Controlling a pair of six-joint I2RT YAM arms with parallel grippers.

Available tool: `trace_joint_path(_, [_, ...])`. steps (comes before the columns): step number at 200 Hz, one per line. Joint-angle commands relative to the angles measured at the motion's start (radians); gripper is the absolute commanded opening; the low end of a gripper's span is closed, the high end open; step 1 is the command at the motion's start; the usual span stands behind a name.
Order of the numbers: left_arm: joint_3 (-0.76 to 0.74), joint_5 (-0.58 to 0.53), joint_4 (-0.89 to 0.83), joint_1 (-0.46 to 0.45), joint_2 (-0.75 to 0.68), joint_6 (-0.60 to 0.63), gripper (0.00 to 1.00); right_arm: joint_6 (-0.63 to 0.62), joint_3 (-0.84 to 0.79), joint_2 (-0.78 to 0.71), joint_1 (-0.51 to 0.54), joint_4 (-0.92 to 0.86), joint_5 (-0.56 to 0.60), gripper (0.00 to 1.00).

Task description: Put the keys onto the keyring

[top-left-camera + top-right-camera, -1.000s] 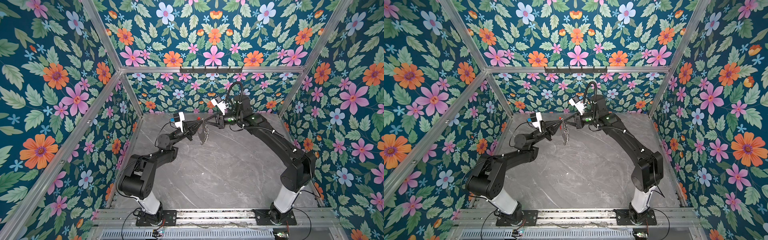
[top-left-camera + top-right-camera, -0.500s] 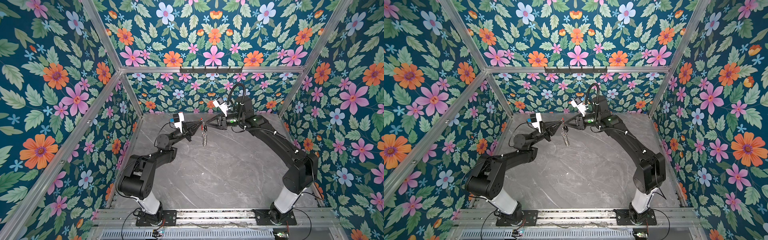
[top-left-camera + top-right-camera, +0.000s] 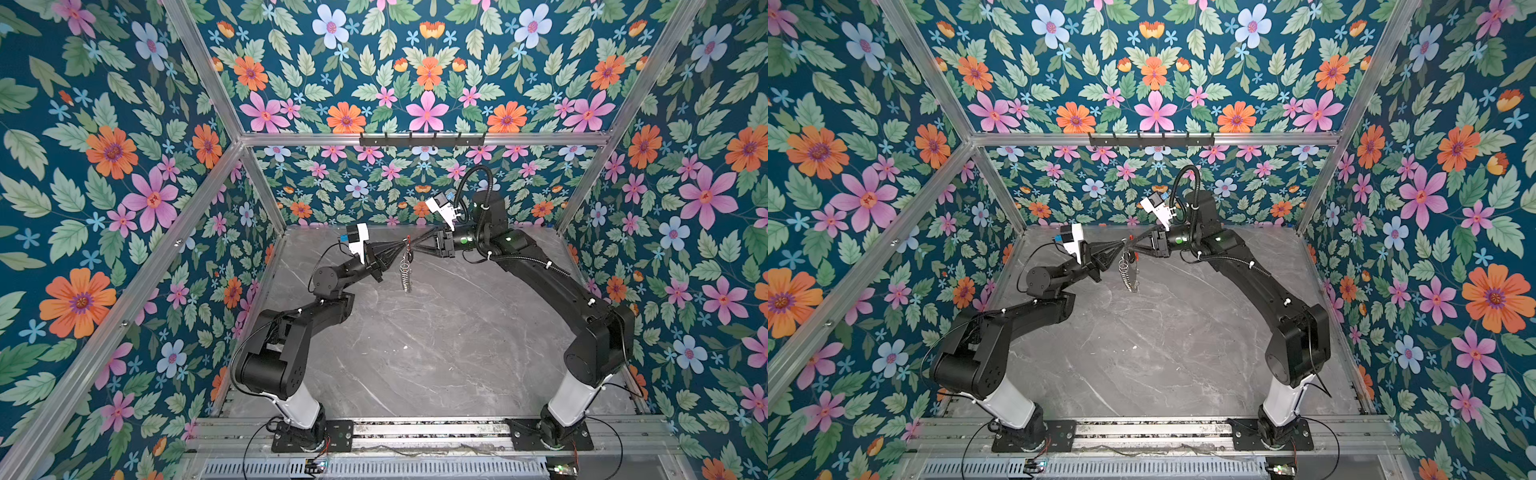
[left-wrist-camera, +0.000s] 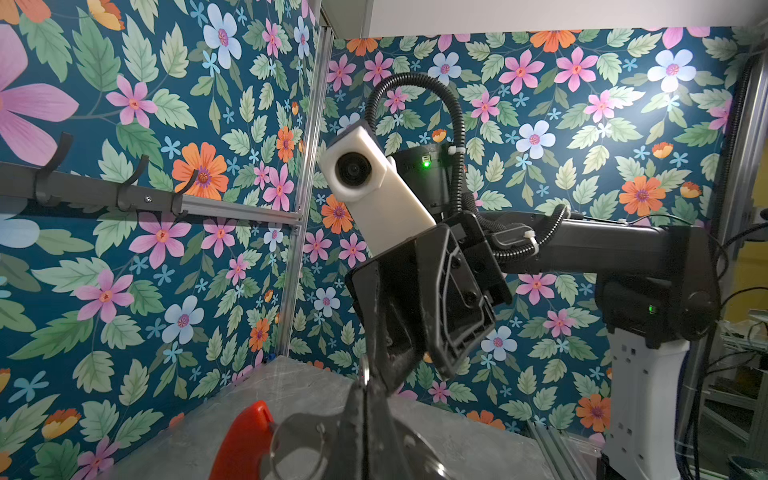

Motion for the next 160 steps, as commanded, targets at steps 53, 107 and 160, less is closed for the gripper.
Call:
trace_joint_path(53, [0.013, 0.022, 0.056, 0.000, -0.001, -0.019, 0.00, 0.009, -0.016, -0.017, -0.020, 0.047, 0.035, 0.31])
trace_joint_path(107, [0.024, 0.030, 0.056, -0.002, 0.007, -0.037, 0.00, 0.010, 0.015, 0.008, -0.002, 0.035, 0.013, 0.30])
trace_joint_path(160, [0.018, 0.028, 0.056, -0.002, 0.000, -0.037, 0.00, 0.000, 0.028, 0.023, 0.006, 0.020, 0.014, 0.14])
